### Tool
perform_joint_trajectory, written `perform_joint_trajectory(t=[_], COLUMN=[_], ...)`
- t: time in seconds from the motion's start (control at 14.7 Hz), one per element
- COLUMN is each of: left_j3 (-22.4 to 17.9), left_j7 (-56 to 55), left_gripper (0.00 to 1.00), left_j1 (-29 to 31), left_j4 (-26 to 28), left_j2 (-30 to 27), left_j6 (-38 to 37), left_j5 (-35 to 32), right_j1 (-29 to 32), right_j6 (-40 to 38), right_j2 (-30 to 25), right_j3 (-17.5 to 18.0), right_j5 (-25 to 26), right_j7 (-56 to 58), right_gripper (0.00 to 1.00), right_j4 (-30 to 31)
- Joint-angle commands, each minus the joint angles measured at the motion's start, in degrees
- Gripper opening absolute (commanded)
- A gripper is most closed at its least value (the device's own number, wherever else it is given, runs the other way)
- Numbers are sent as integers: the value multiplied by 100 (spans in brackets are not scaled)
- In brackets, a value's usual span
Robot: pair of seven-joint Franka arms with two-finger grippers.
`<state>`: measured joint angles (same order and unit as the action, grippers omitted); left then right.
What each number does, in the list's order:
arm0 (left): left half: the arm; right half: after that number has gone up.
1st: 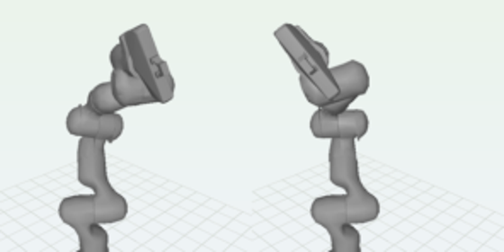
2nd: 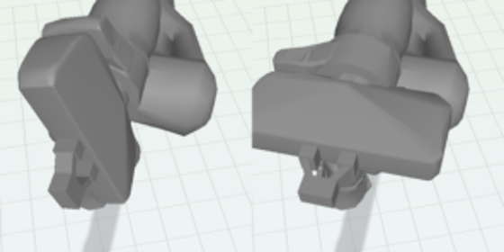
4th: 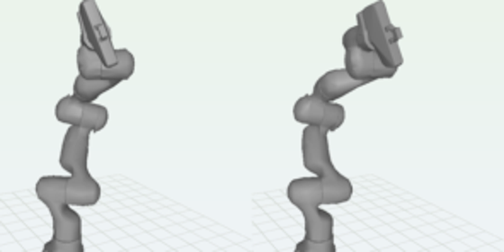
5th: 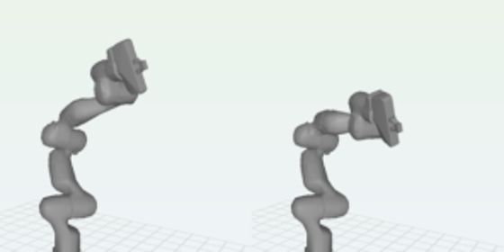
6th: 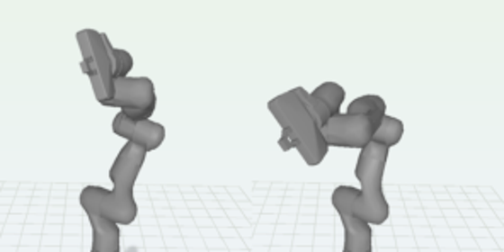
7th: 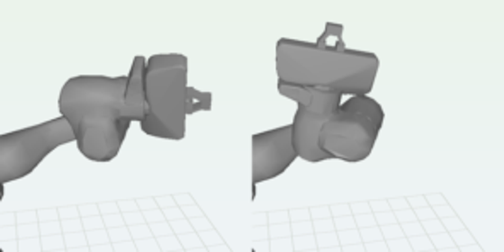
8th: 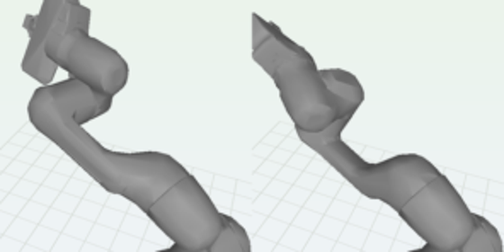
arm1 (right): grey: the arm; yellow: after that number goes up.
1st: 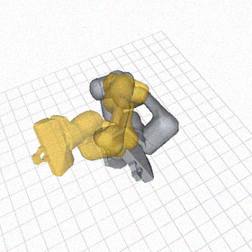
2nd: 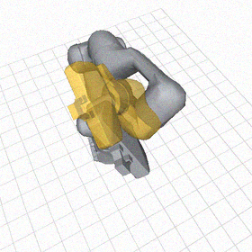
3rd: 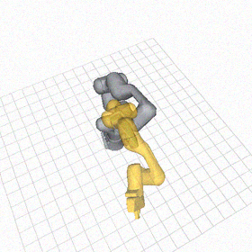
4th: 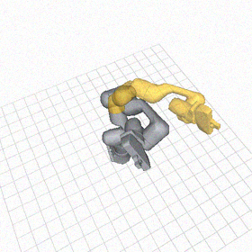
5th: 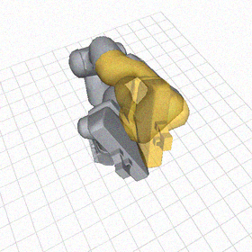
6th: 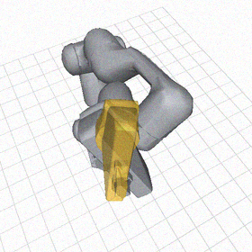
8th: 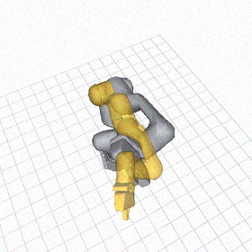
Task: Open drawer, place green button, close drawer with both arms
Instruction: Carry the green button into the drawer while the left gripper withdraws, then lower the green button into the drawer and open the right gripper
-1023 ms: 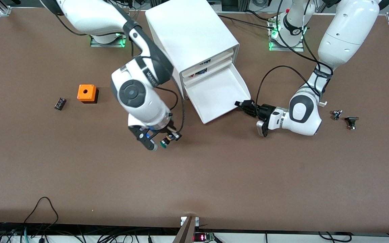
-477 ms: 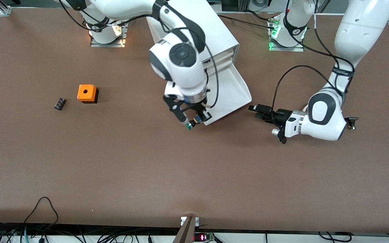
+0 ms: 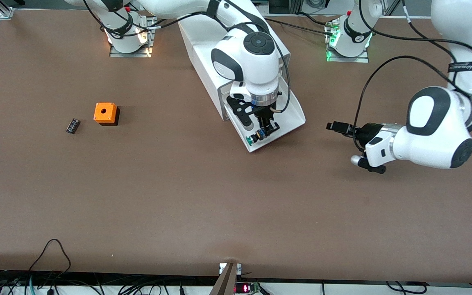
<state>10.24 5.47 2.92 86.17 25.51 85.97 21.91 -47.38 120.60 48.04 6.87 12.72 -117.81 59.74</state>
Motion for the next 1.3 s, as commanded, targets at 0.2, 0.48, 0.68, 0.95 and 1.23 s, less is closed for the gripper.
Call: perform_joint_trajectory(t=[0.2,0.48,0.68,0.95,1.23], left_j3=[39,48,30,48,83], left_j7=[-591,-564,-573,-652,-1669], left_gripper=[100,100,100,100,100], left_j1=[-29,-55,-81,-73,-108], left_j4=[-1083,-1533,-1762,-1779,-1797], left_j2=[33,33,51,42,42], left_j6=[-432,-503,-485,-477,-415], left_j5=[-1599,-2348,-2428,-2437,-2367], right_j1=[-227,-289,-289,-184,360], right_j6=[412,403,333,201,-54], right_j2=[513,540,487,356,57], right_j3=[-81,-81,-81,-151,-38], right_j5=[407,398,407,398,310], right_j7=[-620,-620,-603,-428,651], right_gripper=[0,38,100,100,100], right_j4=[-156,-112,-129,-156,-147])
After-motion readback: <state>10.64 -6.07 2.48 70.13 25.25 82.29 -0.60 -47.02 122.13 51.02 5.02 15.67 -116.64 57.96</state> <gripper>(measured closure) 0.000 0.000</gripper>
